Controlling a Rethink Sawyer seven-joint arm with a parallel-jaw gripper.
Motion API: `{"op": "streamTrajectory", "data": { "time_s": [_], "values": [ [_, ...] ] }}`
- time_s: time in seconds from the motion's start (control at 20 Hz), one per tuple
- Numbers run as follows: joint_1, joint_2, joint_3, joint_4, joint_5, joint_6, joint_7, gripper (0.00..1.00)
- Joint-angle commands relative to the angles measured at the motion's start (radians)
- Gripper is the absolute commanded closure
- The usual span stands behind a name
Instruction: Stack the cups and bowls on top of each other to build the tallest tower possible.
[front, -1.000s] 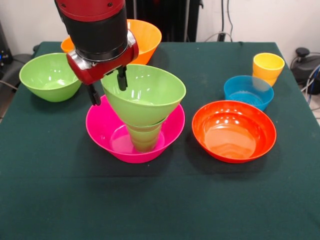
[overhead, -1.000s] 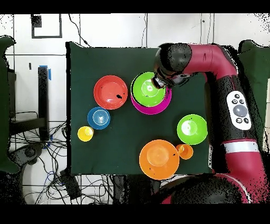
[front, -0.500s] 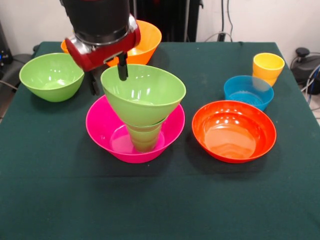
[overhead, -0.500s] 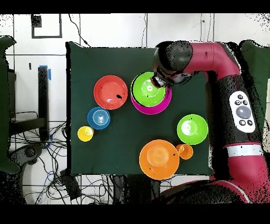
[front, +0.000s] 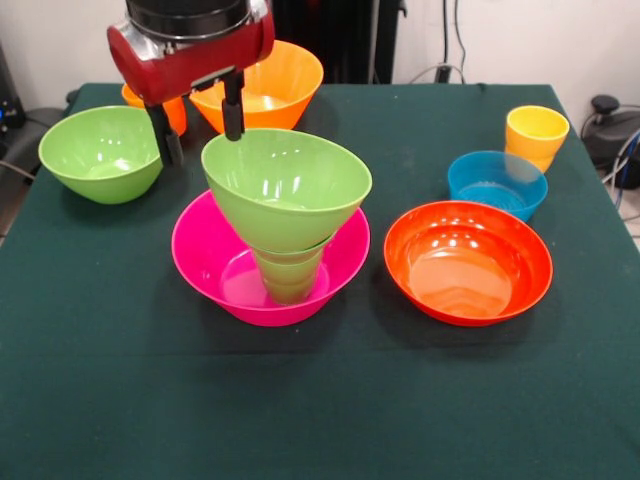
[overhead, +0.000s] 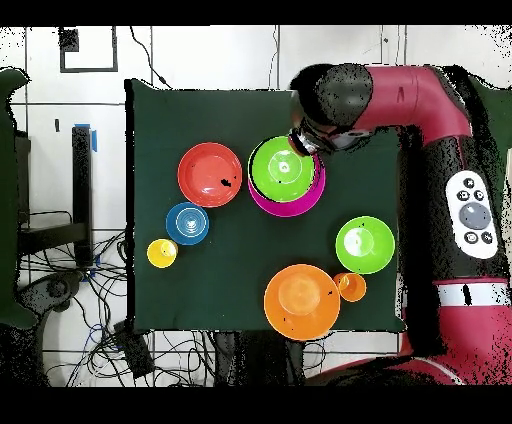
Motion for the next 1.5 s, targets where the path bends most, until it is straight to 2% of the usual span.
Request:
{"op": "streamTrajectory", "data": {
  "time_s": [0.05, 0.3, 0.5, 0.85, 1.5],
  "values": [
    [0.039, 0.005, 0.034, -0.01, -0.041, 0.06, -0.327, 0.0],
    [0.022, -0.071, 0.026, 0.102, -0.002, 0.047, -0.256, 0.0],
    [0.003, -0.145, 0.024, 0.205, 0.069, 0.066, -0.176, 0.0],
    [0.007, -0.276, -0.007, 0.364, 0.142, 0.033, -0.057, 0.0],
    [0.025, -0.37, -0.035, 0.569, 0.201, -0.129, 0.085, 0.0]
  ]
}}
